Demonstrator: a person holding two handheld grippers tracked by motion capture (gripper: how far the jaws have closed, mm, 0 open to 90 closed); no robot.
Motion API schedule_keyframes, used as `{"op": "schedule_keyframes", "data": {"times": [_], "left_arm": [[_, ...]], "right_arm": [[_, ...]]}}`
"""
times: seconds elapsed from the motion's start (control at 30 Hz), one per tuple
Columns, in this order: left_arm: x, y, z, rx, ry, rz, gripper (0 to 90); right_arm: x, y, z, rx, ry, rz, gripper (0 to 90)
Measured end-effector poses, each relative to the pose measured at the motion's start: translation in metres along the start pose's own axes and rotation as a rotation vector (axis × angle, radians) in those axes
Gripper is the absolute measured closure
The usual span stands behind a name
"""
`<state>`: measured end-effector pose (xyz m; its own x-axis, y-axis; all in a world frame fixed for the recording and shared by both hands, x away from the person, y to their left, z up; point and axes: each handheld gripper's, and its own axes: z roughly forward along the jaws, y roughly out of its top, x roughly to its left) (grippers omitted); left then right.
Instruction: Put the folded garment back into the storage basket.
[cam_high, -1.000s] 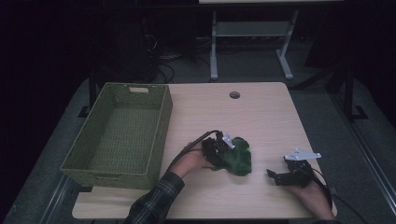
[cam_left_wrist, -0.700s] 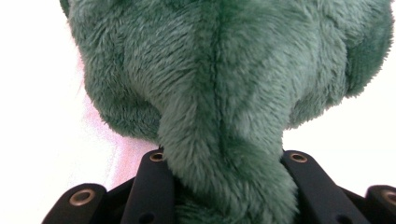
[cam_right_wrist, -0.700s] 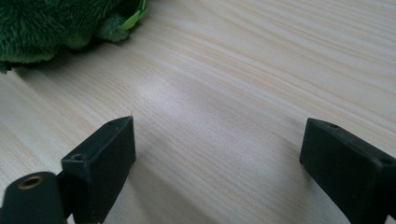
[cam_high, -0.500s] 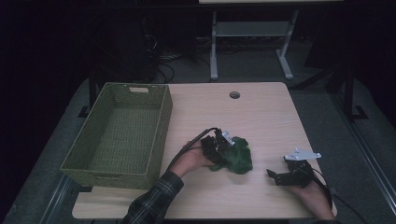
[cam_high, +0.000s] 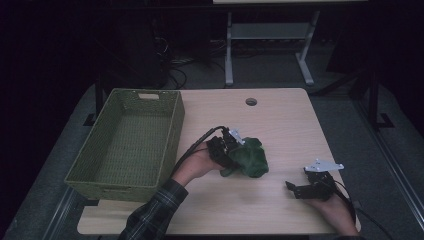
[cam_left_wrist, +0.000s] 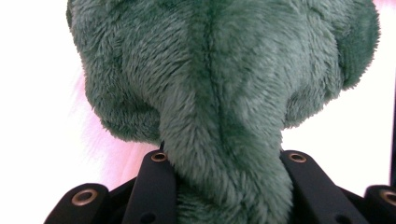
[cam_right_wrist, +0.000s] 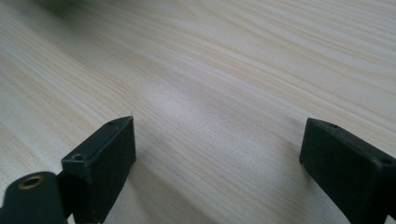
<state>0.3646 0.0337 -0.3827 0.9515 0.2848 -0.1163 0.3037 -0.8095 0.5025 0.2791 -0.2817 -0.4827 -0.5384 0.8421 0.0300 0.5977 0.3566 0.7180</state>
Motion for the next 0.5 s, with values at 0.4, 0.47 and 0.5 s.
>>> {"op": "schedule_keyframes", "data": {"times": [0.4, 0.47, 0.5], "left_arm": [[0.001, -0.001, -0.048, -0.036, 0.040, -0.024, 68.4], [0.002, -0.004, -0.056, -0.041, 0.048, -0.037, 68.3], [0.003, -0.005, -0.060, -0.047, 0.053, -0.042, 68.3]], "right_arm": [[0.000, 0.000, 0.000, 0.000, 0.000, 0.001, 10.0], [0.000, 0.000, 0.000, 0.000, 0.000, 0.001, 10.0], [0.000, 0.000, 0.000, 0.000, 0.000, 0.001, 10.0]]}}
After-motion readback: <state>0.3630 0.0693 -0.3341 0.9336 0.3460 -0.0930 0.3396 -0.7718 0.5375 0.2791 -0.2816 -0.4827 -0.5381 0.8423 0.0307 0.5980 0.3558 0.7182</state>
